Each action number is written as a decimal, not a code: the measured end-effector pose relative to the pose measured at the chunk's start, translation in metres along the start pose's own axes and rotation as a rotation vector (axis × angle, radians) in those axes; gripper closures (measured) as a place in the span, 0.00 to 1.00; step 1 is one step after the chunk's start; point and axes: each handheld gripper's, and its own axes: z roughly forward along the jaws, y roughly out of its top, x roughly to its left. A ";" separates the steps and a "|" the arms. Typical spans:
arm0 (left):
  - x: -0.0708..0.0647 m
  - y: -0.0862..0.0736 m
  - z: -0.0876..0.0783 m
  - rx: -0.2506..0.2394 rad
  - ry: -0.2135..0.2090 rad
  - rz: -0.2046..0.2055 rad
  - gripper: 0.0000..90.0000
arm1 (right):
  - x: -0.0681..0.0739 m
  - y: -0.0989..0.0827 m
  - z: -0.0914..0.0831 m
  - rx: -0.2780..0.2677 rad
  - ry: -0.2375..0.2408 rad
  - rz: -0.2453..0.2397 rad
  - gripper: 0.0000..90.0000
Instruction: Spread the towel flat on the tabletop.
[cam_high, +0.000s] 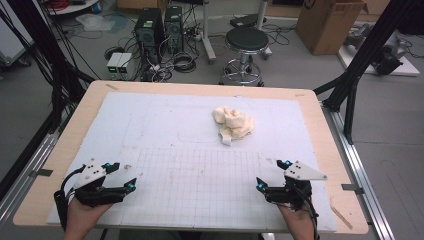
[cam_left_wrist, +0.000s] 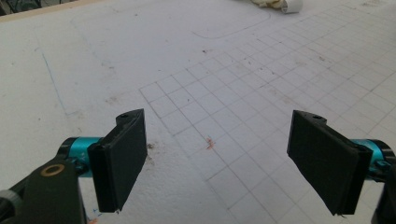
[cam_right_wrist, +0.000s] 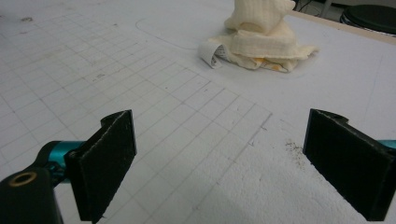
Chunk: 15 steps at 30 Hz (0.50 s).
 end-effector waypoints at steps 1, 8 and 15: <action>0.000 0.000 0.001 -0.002 0.003 -0.002 0.23 | 0.000 0.000 0.001 0.003 0.000 0.004 0.10; 0.001 0.000 0.001 0.000 0.007 0.001 0.23 | -0.003 -0.001 0.004 0.011 0.002 0.009 0.10; 0.001 -0.001 0.001 -0.003 0.012 0.001 0.23 | -0.002 -0.001 0.002 0.011 -0.001 0.011 0.10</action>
